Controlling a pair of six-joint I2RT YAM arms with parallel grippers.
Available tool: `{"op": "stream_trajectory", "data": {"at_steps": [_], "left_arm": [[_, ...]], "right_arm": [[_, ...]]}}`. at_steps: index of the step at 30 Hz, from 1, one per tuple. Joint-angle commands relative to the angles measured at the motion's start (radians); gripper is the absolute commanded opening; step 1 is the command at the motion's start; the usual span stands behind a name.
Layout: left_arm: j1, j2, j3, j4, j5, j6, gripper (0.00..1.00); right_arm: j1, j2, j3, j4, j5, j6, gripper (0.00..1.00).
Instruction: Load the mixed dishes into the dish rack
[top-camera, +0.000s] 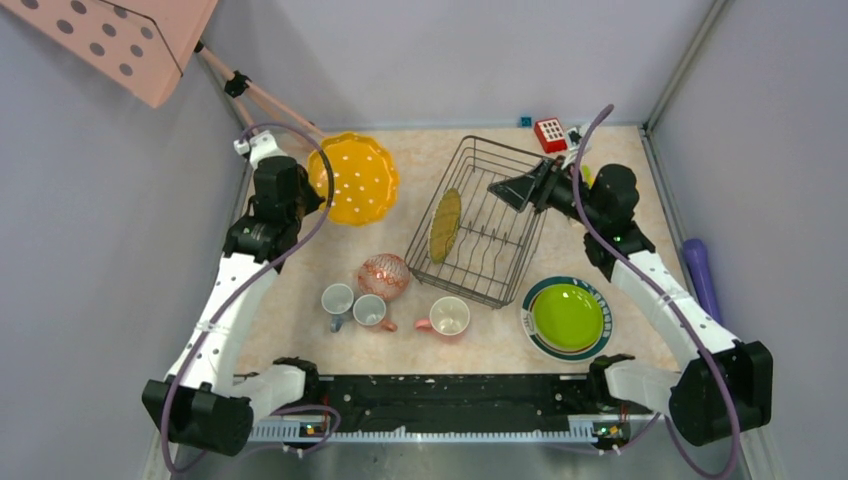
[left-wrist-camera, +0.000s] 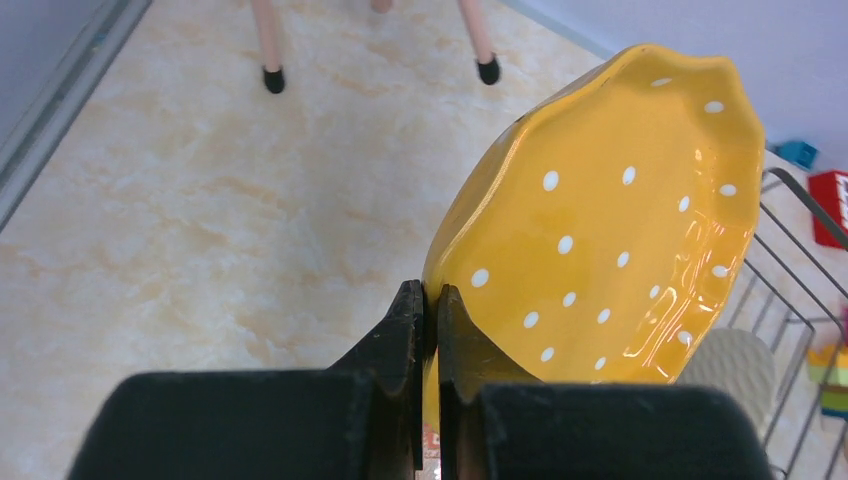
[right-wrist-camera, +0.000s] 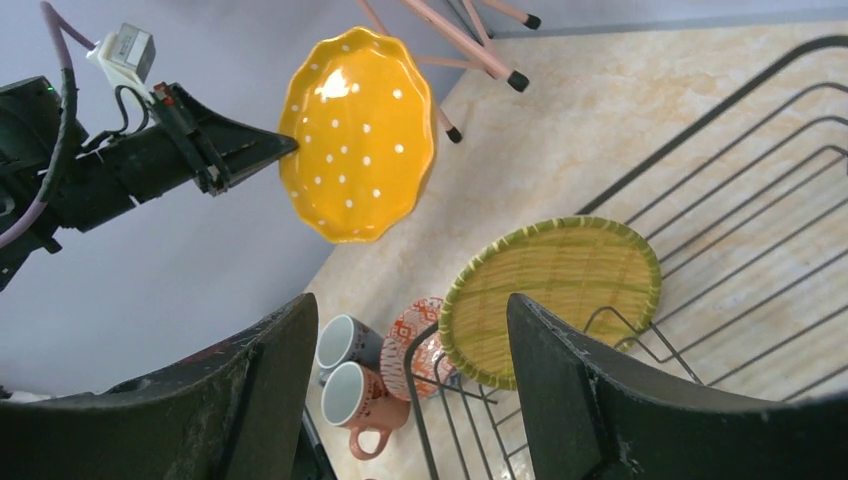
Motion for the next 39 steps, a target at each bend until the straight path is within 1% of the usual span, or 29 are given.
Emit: {"op": "stream_trajectory", "data": {"at_steps": [1, 3, 5, 9, 15, 17, 18, 20, 23, 25, 26, 29, 31, 35, 39], "left_arm": [[-0.047, -0.048, 0.090, 0.138, 0.164, -0.003, 0.00], [-0.080, -0.046, 0.107, 0.152, 0.212, 0.017, 0.00], [-0.125, -0.039, 0.125, 0.156, 0.215, 0.039, 0.00], [-0.215, -0.022, 0.161, 0.163, 0.188, 0.073, 0.00], [-0.293, 0.010, 0.226, 0.167, 0.172, 0.102, 0.00], [-0.317, 0.030, 0.244, 0.171, 0.190, 0.120, 0.00], [-0.328, 0.042, 0.251, 0.171, 0.198, 0.126, 0.00], [-0.344, 0.068, 0.266, 0.171, 0.217, 0.127, 0.00], [-0.360, 0.096, 0.273, 0.190, 0.246, 0.114, 0.00], [-0.376, 0.111, 0.275, 0.205, 0.252, 0.114, 0.00], [-0.382, 0.120, 0.277, 0.212, 0.261, 0.115, 0.00], [-0.392, 0.148, 0.283, 0.239, 0.314, 0.112, 0.00], [-0.393, 0.163, 0.290, 0.248, 0.337, 0.104, 0.00], [-0.396, 0.169, 0.290, 0.271, 0.337, 0.110, 0.00], [-0.395, 0.164, 0.281, 0.290, 0.337, 0.121, 0.00]], "right_arm": [[0.024, -0.003, 0.085, 0.066, -0.042, -0.003, 0.70], [0.024, -0.006, 0.105, 0.053, -0.049, -0.018, 0.74], [0.023, -0.006, 0.136, 0.012, -0.046, -0.048, 0.77], [0.023, 0.009, 0.221, -0.109, -0.031, -0.086, 0.77], [0.042, 0.058, 0.335, -0.263, 0.035, -0.003, 0.79], [0.053, 0.078, 0.379, -0.282, -0.002, -0.017, 0.79], [0.057, 0.084, 0.387, -0.278, -0.032, -0.052, 0.79], [0.062, 0.089, 0.386, -0.242, -0.079, -0.123, 0.79], [0.062, 0.100, 0.398, -0.275, 0.015, -0.196, 0.79], [0.062, 0.121, 0.403, -0.282, 0.062, -0.211, 0.79], [0.062, 0.136, 0.405, -0.275, 0.053, -0.227, 0.79], [0.061, 0.178, 0.402, -0.234, -0.050, -0.295, 0.79], [0.061, 0.207, 0.431, -0.274, -0.067, -0.357, 0.79], [0.061, 0.261, 0.491, -0.411, -0.043, -0.408, 0.79], [0.060, 0.277, 0.468, -0.438, -0.010, -0.413, 0.79]]}}
